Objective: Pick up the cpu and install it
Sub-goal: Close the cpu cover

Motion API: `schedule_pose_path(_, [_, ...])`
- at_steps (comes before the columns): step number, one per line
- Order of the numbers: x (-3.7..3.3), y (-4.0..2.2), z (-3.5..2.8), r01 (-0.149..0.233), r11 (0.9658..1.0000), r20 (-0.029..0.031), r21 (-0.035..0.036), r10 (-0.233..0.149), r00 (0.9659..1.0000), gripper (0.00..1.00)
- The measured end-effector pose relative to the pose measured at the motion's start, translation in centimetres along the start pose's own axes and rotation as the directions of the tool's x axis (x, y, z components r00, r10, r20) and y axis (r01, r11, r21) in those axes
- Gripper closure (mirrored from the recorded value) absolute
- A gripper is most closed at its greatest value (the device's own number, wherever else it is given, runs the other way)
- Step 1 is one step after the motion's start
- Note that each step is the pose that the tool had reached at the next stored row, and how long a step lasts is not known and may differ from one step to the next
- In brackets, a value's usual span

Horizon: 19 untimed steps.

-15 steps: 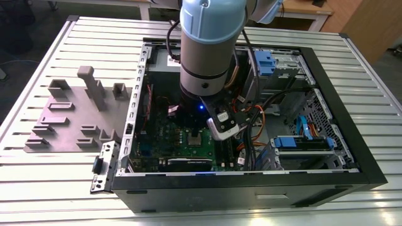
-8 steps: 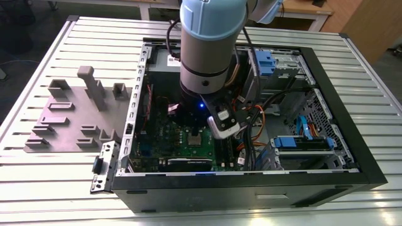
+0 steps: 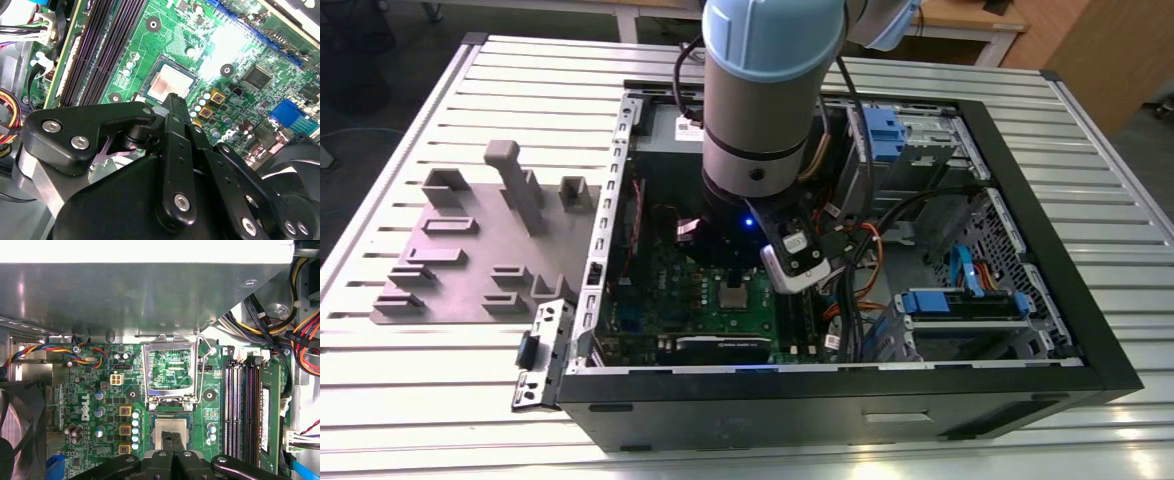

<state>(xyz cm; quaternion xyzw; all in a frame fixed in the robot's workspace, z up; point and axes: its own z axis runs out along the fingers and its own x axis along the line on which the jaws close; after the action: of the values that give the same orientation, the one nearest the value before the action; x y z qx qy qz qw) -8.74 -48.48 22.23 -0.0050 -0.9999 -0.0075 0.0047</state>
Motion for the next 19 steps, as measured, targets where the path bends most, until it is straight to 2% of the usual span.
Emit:
schedule_pose_path(7, [0.0, 0.0, -0.12, 0.0, 1.0, -0.0002, 0.0003, 0.0, 1.0, 0.89])
schedule_pose_path(11, [0.01, 0.01, -0.54, 0.0, 1.0, 0.0, 0.0, 0.0, 1.0, 0.89])
schedule_pose_path(19, [0.01, 0.01, -0.84, 0.0, 1.0, 0.0, 0.0, 0.0, 1.0, 0.89])
